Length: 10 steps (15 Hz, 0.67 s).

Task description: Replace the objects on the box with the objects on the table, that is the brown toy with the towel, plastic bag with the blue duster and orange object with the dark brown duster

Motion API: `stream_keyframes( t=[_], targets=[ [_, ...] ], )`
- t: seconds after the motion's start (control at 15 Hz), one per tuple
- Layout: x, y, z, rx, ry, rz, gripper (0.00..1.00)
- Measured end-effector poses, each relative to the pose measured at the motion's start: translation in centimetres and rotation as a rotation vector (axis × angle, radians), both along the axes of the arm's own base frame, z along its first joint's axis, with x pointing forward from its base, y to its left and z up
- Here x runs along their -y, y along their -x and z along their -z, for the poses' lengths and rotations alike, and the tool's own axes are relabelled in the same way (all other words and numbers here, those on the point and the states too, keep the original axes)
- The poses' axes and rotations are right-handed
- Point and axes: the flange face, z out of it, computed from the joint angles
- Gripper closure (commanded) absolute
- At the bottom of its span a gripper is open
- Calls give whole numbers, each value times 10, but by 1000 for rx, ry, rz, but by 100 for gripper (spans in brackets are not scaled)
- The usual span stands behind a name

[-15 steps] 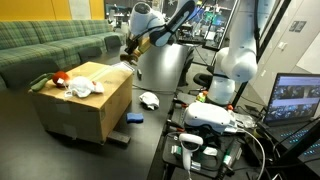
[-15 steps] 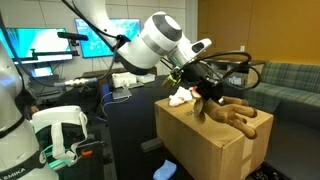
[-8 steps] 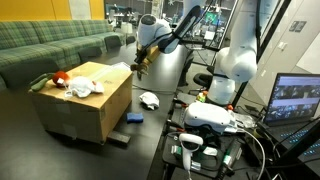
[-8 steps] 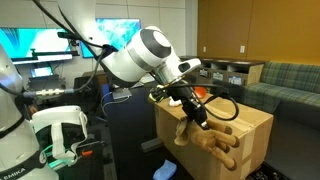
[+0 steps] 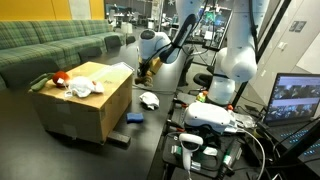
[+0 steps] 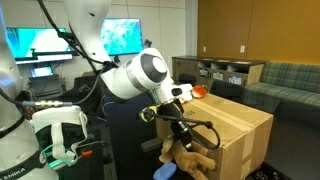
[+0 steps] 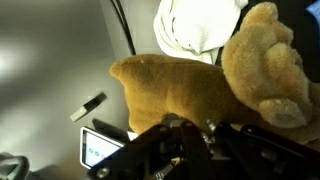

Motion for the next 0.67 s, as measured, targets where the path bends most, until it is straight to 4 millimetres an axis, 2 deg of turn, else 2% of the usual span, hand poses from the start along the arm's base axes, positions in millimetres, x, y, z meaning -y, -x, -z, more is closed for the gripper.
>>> stream_keyframes(
  t=[0.33, 0.67],
  targets=[
    [-8, 5, 36, -57, -41, 2, 97],
    [-13, 0, 56, -71, -65, -9, 97]
  ],
)
